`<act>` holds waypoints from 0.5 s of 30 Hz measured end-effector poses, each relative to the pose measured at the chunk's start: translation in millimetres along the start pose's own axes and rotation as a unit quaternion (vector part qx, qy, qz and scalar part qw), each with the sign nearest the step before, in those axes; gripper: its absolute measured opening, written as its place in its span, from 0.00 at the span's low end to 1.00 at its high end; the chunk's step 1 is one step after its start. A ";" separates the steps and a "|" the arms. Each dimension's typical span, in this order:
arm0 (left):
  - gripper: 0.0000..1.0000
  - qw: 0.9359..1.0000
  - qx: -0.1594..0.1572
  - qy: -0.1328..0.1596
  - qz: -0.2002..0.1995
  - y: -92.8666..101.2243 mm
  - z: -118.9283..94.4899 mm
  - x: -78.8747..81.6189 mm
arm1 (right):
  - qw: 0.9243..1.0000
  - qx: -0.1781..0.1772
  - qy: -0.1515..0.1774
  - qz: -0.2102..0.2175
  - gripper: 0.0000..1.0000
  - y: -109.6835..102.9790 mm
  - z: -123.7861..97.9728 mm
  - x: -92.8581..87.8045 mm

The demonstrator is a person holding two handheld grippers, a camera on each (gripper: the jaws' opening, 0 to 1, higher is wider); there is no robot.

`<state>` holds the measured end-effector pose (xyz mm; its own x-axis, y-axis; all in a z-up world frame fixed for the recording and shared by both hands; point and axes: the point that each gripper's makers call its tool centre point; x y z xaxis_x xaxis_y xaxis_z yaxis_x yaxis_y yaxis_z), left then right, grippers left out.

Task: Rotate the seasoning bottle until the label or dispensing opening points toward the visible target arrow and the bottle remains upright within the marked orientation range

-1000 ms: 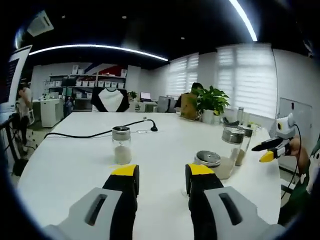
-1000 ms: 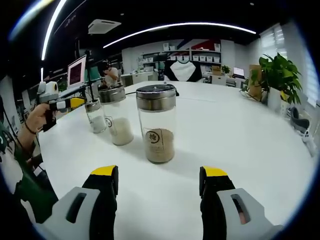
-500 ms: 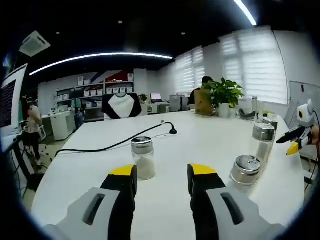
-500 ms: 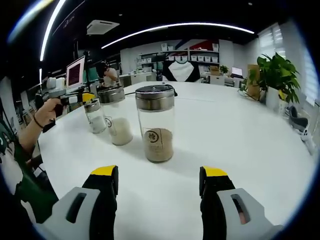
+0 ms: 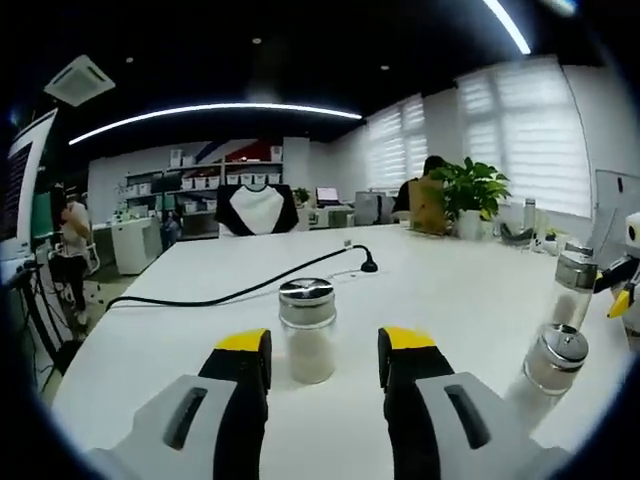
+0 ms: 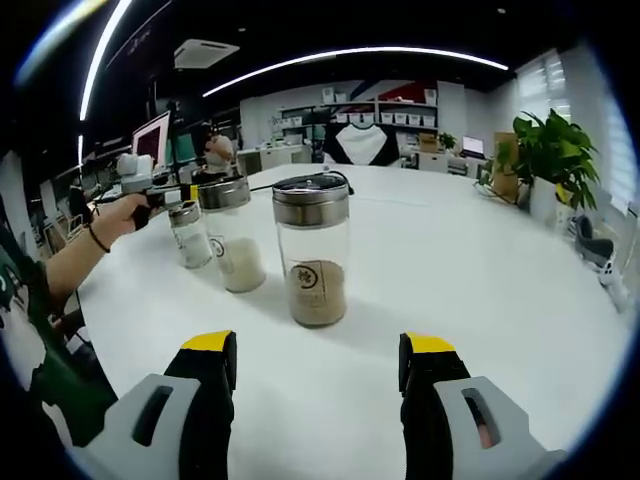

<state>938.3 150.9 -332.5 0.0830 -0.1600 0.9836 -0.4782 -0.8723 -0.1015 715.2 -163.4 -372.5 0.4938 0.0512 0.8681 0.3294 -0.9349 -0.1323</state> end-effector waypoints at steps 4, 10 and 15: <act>0.50 1.000 0.009 0.001 -0.012 -6.5 14.8 -0.6 | 1.000 0.001 0.000 0.000 0.67 -1.0 -0.2 -0.2; 0.48 1.000 0.009 -0.002 -0.026 -10.5 34.2 -6.1 | 1.000 -0.002 -0.002 -0.001 0.67 0.1 -0.7 -1.3; 0.47 0.999 0.011 -0.018 -0.027 -11.2 46.2 -16.8 | 1.000 -0.003 -0.001 -0.001 0.67 1.5 -1.8 -0.8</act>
<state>982.7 142.0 -354.7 0.1388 -0.1290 0.9819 -0.4531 -0.8899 -0.0528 713.8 -165.4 -372.6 0.4952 0.0548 0.8670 0.3262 -0.9367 -0.1270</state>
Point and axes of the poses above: the point that each gripper's makers call its tool centre point, and the gripper's own axes: z roughly forward along the fingers, y roughly to its right, x roughly out of its top, and after that the axes turned 6 degrees about z, right-handed
